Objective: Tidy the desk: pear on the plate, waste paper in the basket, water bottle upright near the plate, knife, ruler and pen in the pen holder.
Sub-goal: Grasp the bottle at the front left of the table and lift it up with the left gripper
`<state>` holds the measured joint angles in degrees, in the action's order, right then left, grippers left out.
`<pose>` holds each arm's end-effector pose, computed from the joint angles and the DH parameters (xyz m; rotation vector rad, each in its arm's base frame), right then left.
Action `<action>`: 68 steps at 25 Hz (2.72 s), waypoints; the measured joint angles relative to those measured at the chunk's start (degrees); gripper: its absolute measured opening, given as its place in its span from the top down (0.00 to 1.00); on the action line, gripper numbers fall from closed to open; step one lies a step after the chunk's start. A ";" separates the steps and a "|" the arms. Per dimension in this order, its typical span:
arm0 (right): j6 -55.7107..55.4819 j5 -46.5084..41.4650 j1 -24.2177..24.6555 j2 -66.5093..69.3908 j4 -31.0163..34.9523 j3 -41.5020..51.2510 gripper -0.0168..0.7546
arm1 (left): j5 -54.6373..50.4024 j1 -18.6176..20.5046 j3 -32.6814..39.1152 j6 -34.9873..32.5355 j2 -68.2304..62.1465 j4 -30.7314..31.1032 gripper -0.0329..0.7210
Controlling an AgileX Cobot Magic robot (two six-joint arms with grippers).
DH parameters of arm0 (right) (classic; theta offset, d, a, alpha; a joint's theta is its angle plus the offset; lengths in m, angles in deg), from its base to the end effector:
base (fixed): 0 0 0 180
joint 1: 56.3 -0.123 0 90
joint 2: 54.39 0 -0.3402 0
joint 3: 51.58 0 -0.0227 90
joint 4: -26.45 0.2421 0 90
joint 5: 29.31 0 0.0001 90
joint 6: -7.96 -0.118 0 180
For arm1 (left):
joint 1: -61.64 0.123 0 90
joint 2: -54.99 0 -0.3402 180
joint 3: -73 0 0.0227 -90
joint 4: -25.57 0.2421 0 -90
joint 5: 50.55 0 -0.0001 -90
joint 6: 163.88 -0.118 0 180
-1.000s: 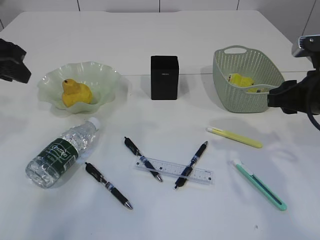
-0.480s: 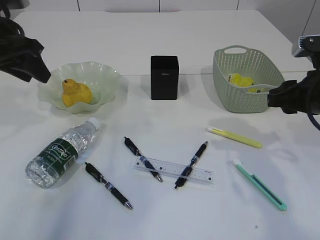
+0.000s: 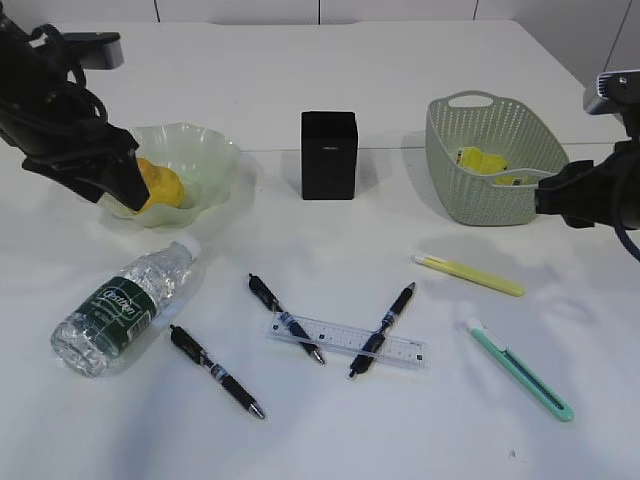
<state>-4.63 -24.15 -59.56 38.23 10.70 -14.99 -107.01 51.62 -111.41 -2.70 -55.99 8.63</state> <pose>0.3143 0.0208 0.2609 -0.1343 2.1642 0.0281 0.3849 -0.0971 0.2846 0.5247 2.7578 -0.3489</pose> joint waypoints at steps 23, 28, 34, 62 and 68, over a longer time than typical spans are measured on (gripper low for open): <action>0.00 -1.89 0.00 0.00 0.00 0.00 0.59 | -2.26 -2.66 -5.77 -0.04 -11.93 1.38 0.25; 0.00 -1.89 0.00 0.00 0.00 0.00 0.59 | -2.86 -2.66 -5.77 -0.04 -14.38 1.38 0.25; 0.00 -1.89 0.00 0.00 0.00 0.00 0.59 | -2.86 -2.66 -5.88 -0.04 -15.89 1.38 0.25; 0.00 -1.59 0.00 0.00 0.00 0.00 0.59 | -3.63 -2.66 -7.18 -0.13 -21.27 3.67 0.22; 0.00 -1.55 0.00 0.00 0.00 0.00 0.59 | -4.29 -2.66 -7.42 -0.13 -21.75 4.07 0.33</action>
<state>-4.63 -25.70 -59.56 38.23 10.70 -14.99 -111.30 48.97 -118.83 -2.83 -77.73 12.70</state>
